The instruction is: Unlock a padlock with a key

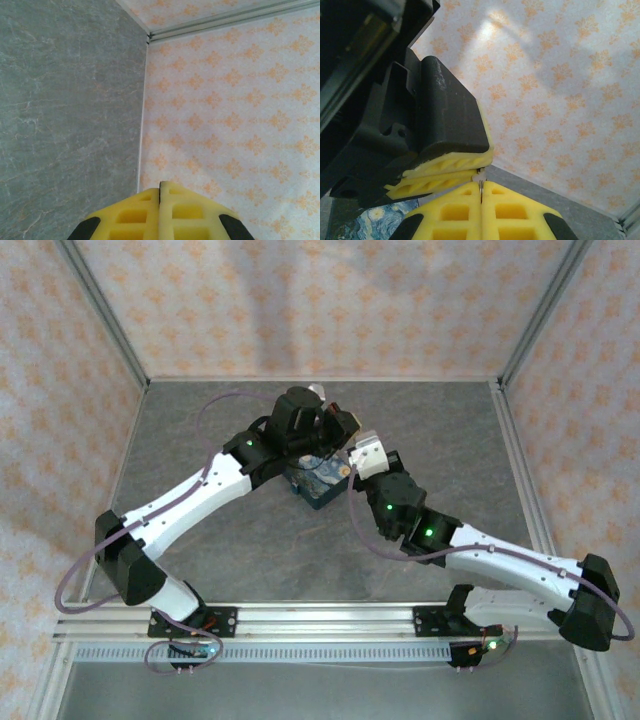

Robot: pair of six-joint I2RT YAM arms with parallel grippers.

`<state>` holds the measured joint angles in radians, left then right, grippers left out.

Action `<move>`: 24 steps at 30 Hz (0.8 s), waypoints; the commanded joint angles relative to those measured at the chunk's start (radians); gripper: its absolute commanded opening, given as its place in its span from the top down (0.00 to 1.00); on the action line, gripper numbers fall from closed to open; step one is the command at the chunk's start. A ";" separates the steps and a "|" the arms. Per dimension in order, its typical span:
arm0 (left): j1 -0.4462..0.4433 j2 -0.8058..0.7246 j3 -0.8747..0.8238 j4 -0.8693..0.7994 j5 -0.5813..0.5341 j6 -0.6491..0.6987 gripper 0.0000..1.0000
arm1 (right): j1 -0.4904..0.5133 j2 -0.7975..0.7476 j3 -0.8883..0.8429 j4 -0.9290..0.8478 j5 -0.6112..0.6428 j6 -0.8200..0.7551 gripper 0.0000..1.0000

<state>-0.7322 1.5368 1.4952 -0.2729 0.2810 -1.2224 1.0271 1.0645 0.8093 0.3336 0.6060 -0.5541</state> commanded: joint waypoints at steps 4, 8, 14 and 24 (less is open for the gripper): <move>0.012 -0.023 -0.017 0.015 0.006 0.056 1.00 | 0.003 -0.071 0.010 -0.105 -0.016 0.131 0.65; 0.020 -0.023 -0.001 -0.036 -0.030 0.135 1.00 | -0.031 -0.137 0.005 -0.231 -0.053 0.259 0.62; 0.024 -0.019 0.032 -0.111 -0.076 0.280 1.00 | -0.134 -0.220 0.023 -0.393 -0.186 0.476 0.61; 0.019 -0.066 -0.007 -0.054 -0.095 0.491 1.00 | -0.466 -0.173 0.040 -0.354 -0.854 0.973 0.63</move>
<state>-0.7136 1.5269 1.4967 -0.3603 0.2192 -0.8295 0.6338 0.8768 0.8455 -0.0757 0.0574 0.1886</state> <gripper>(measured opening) 0.045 0.372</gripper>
